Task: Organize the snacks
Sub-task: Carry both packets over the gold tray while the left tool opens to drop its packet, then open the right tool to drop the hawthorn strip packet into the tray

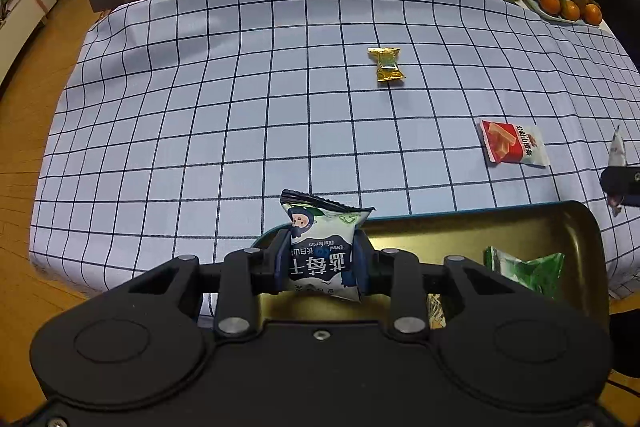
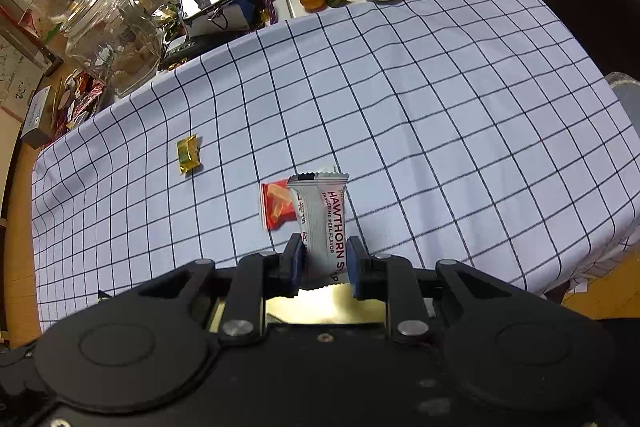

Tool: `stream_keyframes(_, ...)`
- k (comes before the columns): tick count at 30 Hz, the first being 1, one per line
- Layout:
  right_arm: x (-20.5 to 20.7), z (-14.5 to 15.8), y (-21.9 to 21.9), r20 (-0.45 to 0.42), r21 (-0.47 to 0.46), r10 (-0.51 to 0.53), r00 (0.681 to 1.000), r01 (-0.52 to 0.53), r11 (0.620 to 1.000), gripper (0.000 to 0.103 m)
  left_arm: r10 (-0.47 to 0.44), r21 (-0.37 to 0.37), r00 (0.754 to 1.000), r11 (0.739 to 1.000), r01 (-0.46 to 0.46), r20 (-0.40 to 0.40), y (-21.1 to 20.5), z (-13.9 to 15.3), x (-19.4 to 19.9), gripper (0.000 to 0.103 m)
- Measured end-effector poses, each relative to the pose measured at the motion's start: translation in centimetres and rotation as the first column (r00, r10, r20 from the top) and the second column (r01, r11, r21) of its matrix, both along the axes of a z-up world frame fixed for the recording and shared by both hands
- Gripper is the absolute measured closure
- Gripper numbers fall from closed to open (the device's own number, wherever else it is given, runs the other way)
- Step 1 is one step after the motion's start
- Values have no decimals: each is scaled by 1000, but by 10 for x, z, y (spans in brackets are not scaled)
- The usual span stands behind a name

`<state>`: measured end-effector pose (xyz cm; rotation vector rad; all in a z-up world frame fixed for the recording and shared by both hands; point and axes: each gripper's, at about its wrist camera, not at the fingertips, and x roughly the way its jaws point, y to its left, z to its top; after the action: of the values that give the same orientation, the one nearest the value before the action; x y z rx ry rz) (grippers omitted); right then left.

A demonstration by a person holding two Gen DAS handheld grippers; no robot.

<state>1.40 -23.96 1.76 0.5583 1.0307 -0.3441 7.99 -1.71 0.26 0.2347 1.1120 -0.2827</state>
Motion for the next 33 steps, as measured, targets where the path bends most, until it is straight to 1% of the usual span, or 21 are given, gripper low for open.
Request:
stream_keyframes(5,-30,-11,12,-11,27,7,1000,-7,1000,79,-10,-34,1000,999,10,7,11,-1,-20,62)
stream_keyframes(9,-50,-18,22,-17,29,21,1000,-21,999,79,-31,-55,999,998,32,20,15,-1,-37,62)
stream_keyframes(12,-66,-22,29,-8,25,25,1000,-25,999,79,-39,-81,998,996,43,45,19,3,-50,62)
stream_keyframes(16,-90,-26,33,9,65,22,1000,-22,998,79,-29,-140,995,989,42,90,24,11,-63,62)
stream_keyframes(19,-102,-26,35,21,74,8,1000,-9,997,79,-15,-175,993,984,37,120,25,17,-66,62)
stream_keyframes(21,-107,-27,35,22,82,-3,1000,1,997,79,0,-176,991,984,24,134,24,18,-67,61)
stream_keyframes(24,-114,-29,35,19,100,-9,1000,7,995,79,26,-156,988,988,-2,152,22,17,-65,61)
stream_keyframes(26,-117,-28,36,25,89,-10,1000,7,996,79,35,-149,989,989,-13,143,21,15,-62,60)
stream_keyframes(29,-120,-24,37,36,63,-7,999,5,998,79,29,-175,994,984,-11,103,23,12,-60,58)
stream_keyframes(31,-121,-23,37,41,69,-1,999,-2,998,79,29,-183,996,983,-13,89,24,11,-60,58)
stream_keyframes(33,-120,-23,36,46,77,6,999,-10,997,79,34,-173,996,985,-19,85,25,10,-59,58)
